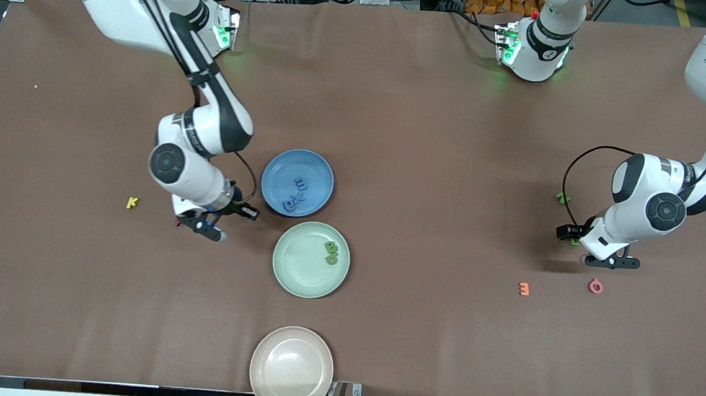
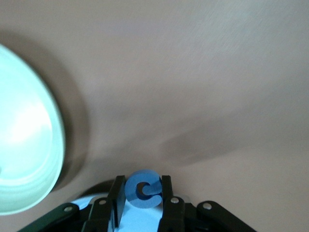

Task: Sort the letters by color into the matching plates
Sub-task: 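Carry the blue c to the blue plate while the left gripper grasps green n, then release the c onto the blue plate while the left gripper carries the n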

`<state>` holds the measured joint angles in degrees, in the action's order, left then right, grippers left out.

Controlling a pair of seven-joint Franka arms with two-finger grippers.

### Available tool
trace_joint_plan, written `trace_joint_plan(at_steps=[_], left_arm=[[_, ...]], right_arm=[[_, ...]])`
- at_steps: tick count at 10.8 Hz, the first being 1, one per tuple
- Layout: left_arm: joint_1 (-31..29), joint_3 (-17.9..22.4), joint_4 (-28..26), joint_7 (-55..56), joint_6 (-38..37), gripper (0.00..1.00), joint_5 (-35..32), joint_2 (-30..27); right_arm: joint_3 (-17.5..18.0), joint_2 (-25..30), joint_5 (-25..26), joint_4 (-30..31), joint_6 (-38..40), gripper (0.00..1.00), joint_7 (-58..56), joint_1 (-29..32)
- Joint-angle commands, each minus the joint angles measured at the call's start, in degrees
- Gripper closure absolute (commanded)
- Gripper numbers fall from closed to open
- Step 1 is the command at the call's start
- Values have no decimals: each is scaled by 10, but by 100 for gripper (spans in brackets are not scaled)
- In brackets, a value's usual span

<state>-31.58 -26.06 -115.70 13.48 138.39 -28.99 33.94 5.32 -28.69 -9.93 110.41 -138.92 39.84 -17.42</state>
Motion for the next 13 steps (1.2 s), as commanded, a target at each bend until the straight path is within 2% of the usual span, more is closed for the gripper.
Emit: trace_joint_plan(at_steps=[1, 3, 7, 10, 11, 12, 13], left_arm=[[-9, -3, -16, -6, 10, 100, -12, -14], [-3, -7, -9, 1, 11, 100, -11, -12], [6, -47, 27, 64, 10, 100, -4, -5], [76, -52, 81, 179, 10, 100, 9, 19], [105, -51, 95, 216, 10, 100, 19, 29], [128, -51, 107, 260, 10, 100, 20, 36], [155, -51, 125, 304, 10, 100, 21, 45]], right_arm=[[-2, -8, -3, -5, -4, 100, 83, -51], [-2, -8, -3, -4, -4, 100, 131, -82], [14, -7, 0, 21, -10, 100, 154, -116], [14, -8, 4, 33, -21, 100, 154, -122], [14, -12, 11, 33, -21, 91, 154, -121], [14, -15, 13, 33, -21, 69, 154, -121], [14, -16, 14, 33, -21, 26, 154, -118]])
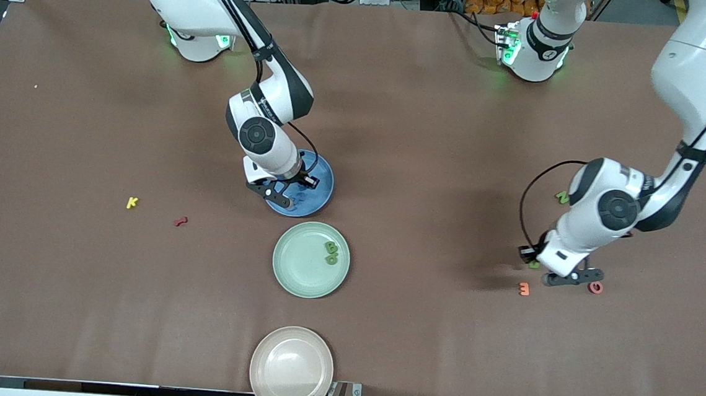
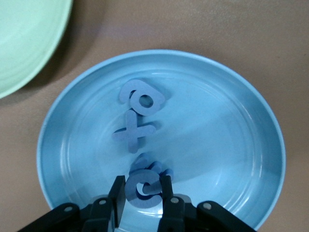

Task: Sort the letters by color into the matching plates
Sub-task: 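Release the c onto the blue plate while the left gripper carries the n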

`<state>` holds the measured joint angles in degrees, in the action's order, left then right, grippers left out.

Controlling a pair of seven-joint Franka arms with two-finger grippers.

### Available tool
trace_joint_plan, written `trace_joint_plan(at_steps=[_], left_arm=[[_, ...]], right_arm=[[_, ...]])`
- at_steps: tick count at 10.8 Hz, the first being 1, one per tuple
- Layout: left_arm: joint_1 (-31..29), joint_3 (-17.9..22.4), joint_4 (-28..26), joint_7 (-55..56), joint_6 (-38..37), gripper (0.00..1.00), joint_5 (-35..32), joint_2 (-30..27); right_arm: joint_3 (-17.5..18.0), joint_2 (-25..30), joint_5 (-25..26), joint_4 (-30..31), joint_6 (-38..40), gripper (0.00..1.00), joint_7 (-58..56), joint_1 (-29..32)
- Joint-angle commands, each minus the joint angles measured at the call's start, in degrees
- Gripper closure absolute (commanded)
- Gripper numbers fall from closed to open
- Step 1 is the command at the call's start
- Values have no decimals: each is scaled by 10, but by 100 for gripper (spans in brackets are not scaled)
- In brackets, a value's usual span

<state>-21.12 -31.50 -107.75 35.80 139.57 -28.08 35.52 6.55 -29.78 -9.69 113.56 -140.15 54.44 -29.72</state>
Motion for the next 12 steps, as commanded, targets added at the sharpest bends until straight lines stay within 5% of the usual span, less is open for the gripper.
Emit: trace_joint_plan(at_steps=[1, 6, 10, 12], left_arm=[[83, 4, 67, 129, -4, 100, 12, 40], [236, 7, 155, 375, -4, 100, 12, 84], [318, 8, 195, 475, 59, 100, 9, 97], [405, 63, 225, 539, 84, 100, 10, 102]], right_arm=[[2, -4, 11, 1, -7, 0, 8, 7], [2, 38, 10, -11, 7, 0, 6, 56], [31, 117, 12, -26, 100, 0, -80, 181], [33, 178, 27, -31, 188, 0, -144, 238]])
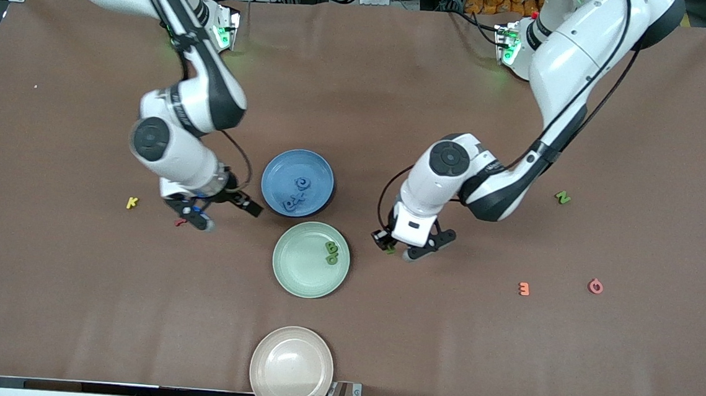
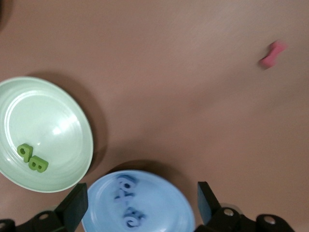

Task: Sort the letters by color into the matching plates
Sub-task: 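Release the c onto the blue plate while the left gripper carries the n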

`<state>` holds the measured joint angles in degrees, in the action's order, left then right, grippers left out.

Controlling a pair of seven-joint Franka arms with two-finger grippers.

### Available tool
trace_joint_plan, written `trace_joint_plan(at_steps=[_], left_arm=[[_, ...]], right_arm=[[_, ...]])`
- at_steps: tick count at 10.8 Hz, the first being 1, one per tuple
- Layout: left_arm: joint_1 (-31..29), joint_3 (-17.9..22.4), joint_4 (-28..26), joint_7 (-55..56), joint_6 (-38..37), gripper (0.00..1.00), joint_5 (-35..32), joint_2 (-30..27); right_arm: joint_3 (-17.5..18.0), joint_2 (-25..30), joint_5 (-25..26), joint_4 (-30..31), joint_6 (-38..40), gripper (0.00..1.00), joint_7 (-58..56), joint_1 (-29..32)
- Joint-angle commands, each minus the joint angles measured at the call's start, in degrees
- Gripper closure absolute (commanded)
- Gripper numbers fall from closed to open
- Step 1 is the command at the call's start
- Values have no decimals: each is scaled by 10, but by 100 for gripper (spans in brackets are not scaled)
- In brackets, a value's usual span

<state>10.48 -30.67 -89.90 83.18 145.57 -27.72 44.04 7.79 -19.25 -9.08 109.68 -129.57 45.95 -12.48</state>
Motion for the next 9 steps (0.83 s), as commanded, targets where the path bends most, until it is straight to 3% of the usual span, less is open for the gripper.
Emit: trace_joint_plan(at_steps=[1, 3, 4, 6, 9], left_arm=[[161, 116, 62, 105, 42, 100, 7, 23], [288, 234, 81, 173, 84, 100, 7, 42], [310, 254, 88, 179, 90, 100, 8, 52], [319, 255, 96, 179, 91, 100, 8, 62], [321, 257, 124, 178, 110, 100, 7, 81]], right_arm=[[21, 100, 22, -3, 128, 0, -95, 89], [21, 136, 22, -42, 209, 0, -170, 140], [18, 145, 24, -63, 240, 0, -191, 152], [7, 167, 43, -90, 263, 0, -239, 170], [3, 191, 126, -131, 286, 0, -284, 179]])
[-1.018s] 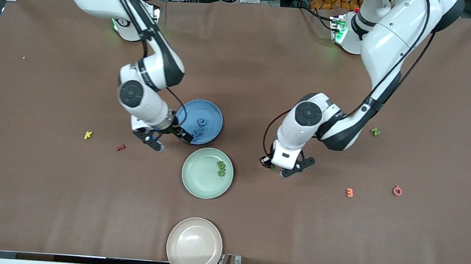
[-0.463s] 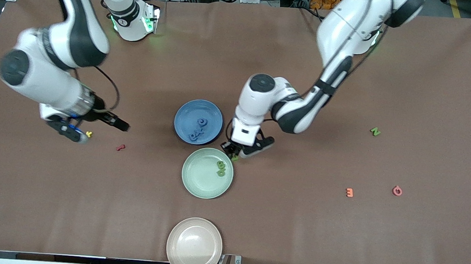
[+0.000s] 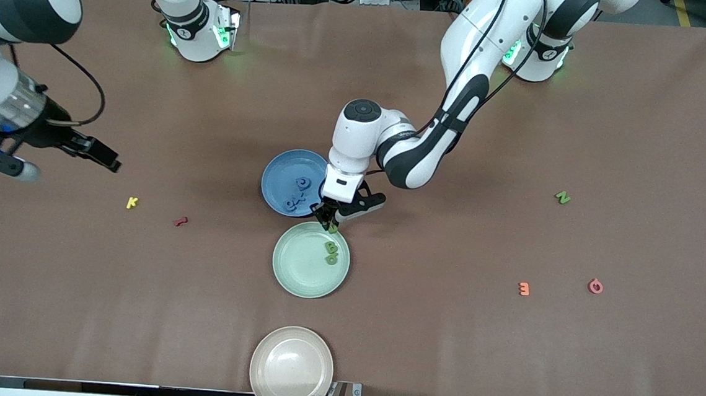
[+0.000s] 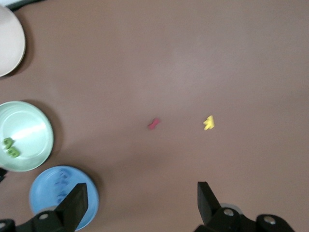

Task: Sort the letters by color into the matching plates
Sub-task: 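Release the green n onto the green plate with the left gripper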

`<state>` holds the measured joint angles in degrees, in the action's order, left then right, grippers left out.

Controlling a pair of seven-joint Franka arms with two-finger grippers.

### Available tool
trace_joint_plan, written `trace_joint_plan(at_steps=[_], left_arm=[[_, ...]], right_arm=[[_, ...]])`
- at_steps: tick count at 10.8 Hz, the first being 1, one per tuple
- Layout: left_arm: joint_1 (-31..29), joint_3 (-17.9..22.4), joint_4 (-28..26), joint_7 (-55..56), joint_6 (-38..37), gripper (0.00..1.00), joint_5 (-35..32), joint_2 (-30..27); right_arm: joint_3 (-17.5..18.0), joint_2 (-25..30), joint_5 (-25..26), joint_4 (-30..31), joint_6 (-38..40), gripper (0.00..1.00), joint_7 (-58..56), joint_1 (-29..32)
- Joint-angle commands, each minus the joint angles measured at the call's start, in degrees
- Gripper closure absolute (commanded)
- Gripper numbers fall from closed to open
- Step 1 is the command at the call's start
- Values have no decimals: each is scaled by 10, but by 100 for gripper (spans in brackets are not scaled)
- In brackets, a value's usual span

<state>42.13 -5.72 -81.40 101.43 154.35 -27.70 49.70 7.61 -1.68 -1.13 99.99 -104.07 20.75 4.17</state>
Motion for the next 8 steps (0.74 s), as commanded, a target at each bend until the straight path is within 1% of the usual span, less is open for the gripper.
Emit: trace_joint_plan(at_steps=[1, 2, 3, 5, 6, 7, 8], left_arm=[[4, 7, 48, -4, 25, 100, 7, 26], [4, 7, 48, -4, 25, 58, 8, 26], [11, 9, 45, -15, 25, 1, -1, 26], [12, 12, 41, -19, 23, 0, -2, 20], [8, 18, 29, -25, 5, 0, -9, 10], [0, 19, 26, -35, -28, 0, -10, 8], [-23, 16, 26, -64, -61, 0, -10, 3]], right_arm=[[5, 14, 47, -59, 42, 0, -72, 16], [4, 18, 47, -71, 45, 0, -103, 26], [0, 23, 45, -78, 57, 0, -126, 35], [-8, 27, 44, -87, 82, 0, -149, 35], [-20, 33, 22, -84, 83, 0, -164, 35], [-30, 37, -9, -82, 84, 0, -170, 35], [-31, 52, -10, -66, 96, 0, -199, 30]])
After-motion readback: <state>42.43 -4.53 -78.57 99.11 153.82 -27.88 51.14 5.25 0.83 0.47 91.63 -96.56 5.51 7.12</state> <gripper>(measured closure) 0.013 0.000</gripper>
